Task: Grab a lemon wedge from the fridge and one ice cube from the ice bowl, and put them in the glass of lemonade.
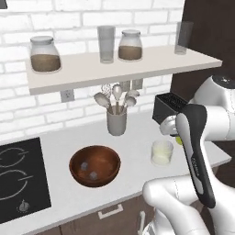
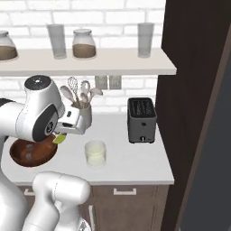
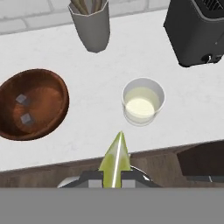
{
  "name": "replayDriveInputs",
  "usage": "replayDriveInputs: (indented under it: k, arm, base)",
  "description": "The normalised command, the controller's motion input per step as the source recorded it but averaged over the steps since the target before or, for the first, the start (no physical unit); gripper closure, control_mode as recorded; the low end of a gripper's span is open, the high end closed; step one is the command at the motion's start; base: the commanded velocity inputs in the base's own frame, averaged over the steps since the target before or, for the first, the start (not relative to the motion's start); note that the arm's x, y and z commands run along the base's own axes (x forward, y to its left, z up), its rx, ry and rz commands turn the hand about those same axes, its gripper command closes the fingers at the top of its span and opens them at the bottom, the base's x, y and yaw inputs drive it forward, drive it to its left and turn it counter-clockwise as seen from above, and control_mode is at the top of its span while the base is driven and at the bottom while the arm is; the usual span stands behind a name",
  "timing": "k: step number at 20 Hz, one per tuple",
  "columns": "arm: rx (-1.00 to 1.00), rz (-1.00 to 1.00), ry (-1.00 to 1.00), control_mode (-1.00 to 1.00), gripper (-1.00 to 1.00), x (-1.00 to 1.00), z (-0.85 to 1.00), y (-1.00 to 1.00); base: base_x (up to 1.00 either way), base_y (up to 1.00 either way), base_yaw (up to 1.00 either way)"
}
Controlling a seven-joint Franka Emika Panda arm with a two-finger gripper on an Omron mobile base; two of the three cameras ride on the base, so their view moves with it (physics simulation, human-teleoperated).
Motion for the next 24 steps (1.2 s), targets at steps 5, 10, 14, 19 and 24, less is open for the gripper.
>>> replayDriveInputs:
  k: [5,10,14,19,24]
  arm:
    - [0.00,0.00,0.00,1.00,1.00,0.00,0.00,0.00]
    - [0.00,0.00,0.00,1.00,1.00,0.00,0.00,0.00]
    - [0.00,0.00,0.00,1.00,1.00,0.00,0.00,0.00]
    - [0.03,-0.03,0.10,-1.00,1.00,0.10,-0.07,0.00]
    - [0.05,-0.08,0.21,-1.00,1.00,0.74,-0.49,-0.01]
  base:
    - [0.53,0.28,-0.27]
    - [0.01,0.10,-0.05]
    - [0.00,0.00,0.00]
    - [0.00,0.00,-0.01]
    - [0.00,0.00,0.00]
